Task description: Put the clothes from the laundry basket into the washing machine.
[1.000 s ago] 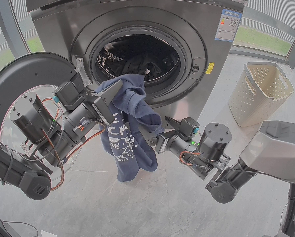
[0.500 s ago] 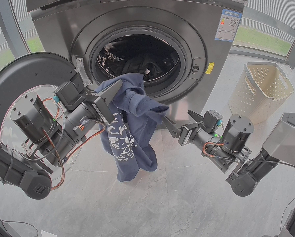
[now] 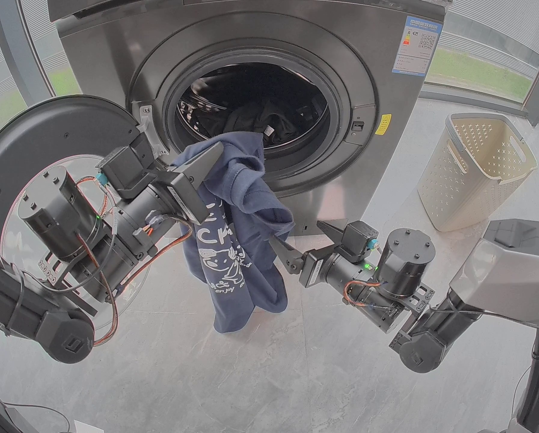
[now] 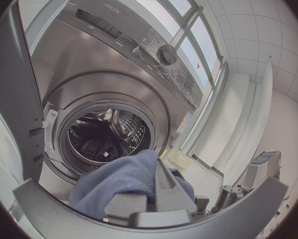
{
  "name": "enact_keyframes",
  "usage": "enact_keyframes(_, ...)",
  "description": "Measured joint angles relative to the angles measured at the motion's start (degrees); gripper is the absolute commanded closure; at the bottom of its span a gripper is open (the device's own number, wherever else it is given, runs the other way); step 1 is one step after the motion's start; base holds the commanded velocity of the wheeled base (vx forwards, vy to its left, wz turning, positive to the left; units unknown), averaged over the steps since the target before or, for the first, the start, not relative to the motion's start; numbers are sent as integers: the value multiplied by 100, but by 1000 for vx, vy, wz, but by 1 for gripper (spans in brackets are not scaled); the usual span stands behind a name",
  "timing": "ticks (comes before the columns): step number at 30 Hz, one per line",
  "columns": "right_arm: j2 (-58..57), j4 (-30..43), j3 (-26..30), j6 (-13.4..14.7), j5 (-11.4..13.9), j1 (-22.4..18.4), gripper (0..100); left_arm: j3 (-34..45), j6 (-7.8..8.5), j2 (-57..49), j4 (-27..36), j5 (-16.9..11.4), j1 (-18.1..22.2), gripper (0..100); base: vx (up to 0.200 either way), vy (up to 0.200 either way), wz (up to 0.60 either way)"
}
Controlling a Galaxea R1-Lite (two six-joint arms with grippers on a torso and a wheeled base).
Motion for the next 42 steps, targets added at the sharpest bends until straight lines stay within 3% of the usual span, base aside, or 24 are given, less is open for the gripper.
enact_keyframes(12,377,-2,-113,78,-105,347,0,-78,0,17,0,59,0,100,0,0,0)
enact_keyframes(17,457,85,-533,57,-266,395,0,-80,-2,23,0,59,-4,100,0,0,0)
enact_keyframes(27,881,246,-1446,-17,-340,204,0,-55,-13,28,-4,61,-1,100,0,0,0)
enact_keyframes(42,280,213,-856,-179,-228,-256,0,-28,-20,41,-61,57,0,100,0,0,0)
